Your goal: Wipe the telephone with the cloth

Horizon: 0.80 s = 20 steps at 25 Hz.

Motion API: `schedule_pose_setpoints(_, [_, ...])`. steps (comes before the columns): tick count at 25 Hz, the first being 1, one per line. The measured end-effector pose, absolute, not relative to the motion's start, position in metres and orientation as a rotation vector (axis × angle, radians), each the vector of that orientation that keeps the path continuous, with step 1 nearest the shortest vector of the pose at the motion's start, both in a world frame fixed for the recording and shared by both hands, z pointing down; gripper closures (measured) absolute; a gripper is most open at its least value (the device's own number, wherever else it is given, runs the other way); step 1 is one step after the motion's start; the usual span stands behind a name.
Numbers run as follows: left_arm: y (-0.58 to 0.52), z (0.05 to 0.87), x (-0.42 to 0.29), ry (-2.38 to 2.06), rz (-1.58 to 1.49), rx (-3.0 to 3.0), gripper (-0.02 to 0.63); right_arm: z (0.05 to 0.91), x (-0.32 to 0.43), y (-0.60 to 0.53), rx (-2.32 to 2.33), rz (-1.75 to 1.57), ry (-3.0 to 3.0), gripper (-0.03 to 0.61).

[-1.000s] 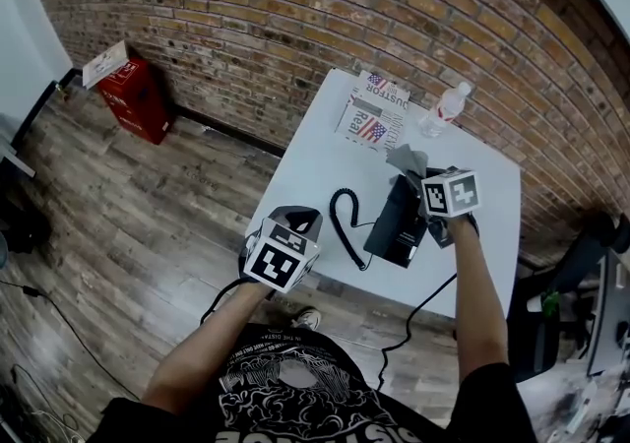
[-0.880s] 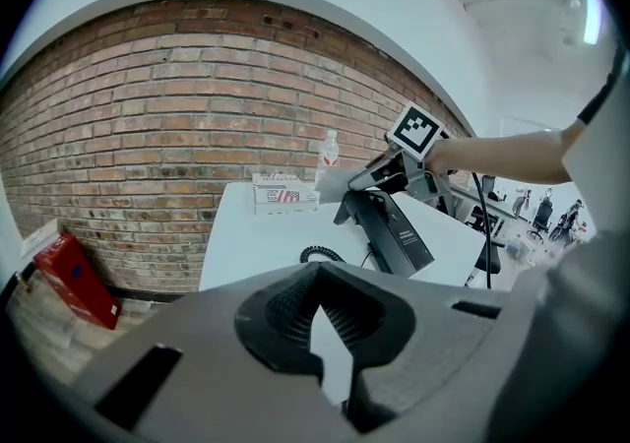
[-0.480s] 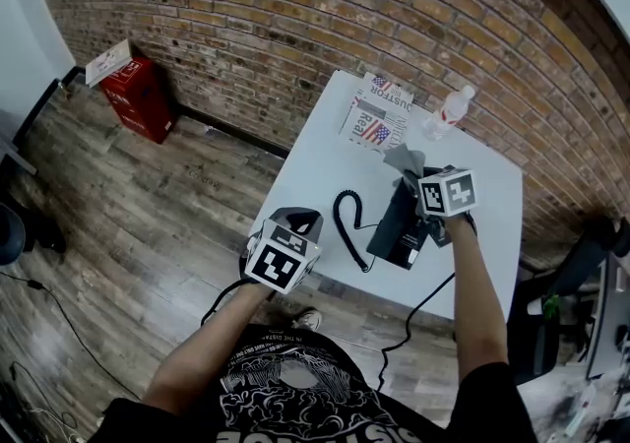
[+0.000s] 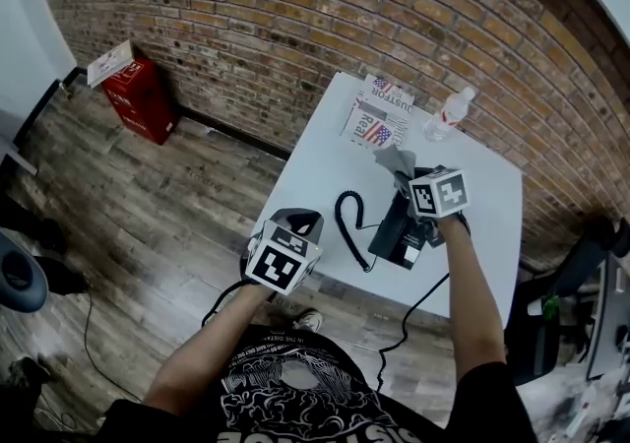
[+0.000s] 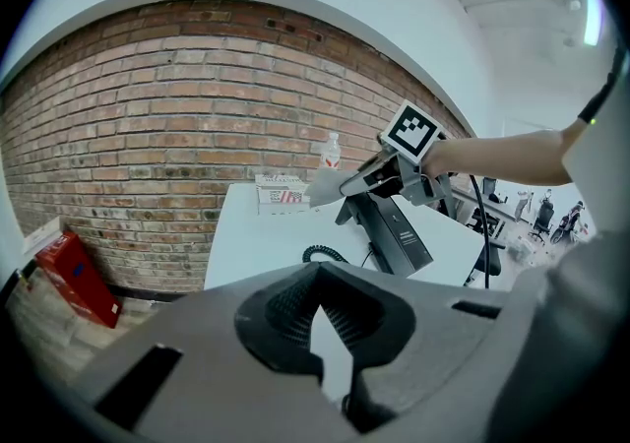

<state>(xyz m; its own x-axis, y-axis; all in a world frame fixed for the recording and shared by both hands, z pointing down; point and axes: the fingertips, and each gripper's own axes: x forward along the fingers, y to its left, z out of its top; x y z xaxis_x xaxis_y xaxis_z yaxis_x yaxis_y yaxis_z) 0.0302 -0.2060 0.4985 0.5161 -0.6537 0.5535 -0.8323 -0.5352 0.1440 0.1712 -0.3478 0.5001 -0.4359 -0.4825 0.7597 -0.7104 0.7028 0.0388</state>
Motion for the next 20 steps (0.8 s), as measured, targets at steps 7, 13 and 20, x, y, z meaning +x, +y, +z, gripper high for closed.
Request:
schedule_pose_setpoints(7, [-0.201,0.498,0.031,-1.221,0.616,2.370,0.607,0.511,0.162,-0.332,0.875,0.358,-2.110,0.566])
schedule_pose_setpoints(13, [-0.197,0.499,0.032,-1.203,0.618,2.377,0.607,0.514,0.161,-0.321,0.890,0.359,-2.106,0.567])
schedule_pose_setpoints(20, [-0.195,0.501,0.032,-1.165,0.616,2.405,0.607,0.519,0.161,-0.307,0.914,0.372,-2.101,0.566])
